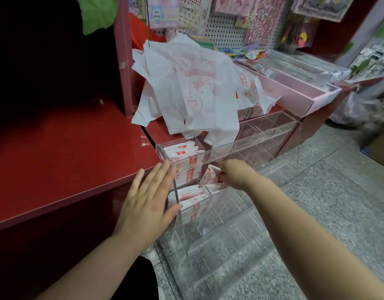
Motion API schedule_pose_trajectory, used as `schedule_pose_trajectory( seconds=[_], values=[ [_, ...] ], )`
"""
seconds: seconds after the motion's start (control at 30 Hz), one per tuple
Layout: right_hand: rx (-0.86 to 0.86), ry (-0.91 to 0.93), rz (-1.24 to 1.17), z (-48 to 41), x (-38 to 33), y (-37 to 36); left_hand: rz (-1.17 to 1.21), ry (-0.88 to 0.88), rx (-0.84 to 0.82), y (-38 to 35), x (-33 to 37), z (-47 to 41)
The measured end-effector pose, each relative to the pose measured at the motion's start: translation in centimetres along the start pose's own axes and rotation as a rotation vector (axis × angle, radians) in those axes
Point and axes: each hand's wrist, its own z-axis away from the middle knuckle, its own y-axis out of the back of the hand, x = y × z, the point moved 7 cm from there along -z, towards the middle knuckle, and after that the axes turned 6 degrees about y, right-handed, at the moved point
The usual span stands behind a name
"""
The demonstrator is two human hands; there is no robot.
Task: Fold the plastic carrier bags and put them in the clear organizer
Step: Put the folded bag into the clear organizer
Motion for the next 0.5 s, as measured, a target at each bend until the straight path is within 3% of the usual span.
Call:
schedule_pose_trajectory(
  seconds=[0.07, 0.2, 0.27, 0.5],
  values=[
    [-0.03, 0.035, -0.078, 0.2, 0.0, -0.4, -0.004, -0.004, 0.004, -0.1, 0.0, 0.0],
    [0.163, 0.084, -0.332, 1.0, 0.3, 0.8, -0.003, -0.002, 0.006, -0.1, -0.1, 0.0],
    [0.195, 0.083, -0.319, 1.2, 0.2, 0.8, 0.0, 0.001, 0.006, -0.1, 0.0, 0.0],
    [-0.128, 0.099, -0.202, 0.3, -1.6, -2.5, -0.003, 0.0, -0.007, -0.2, -0.1, 0.1]
  ],
)
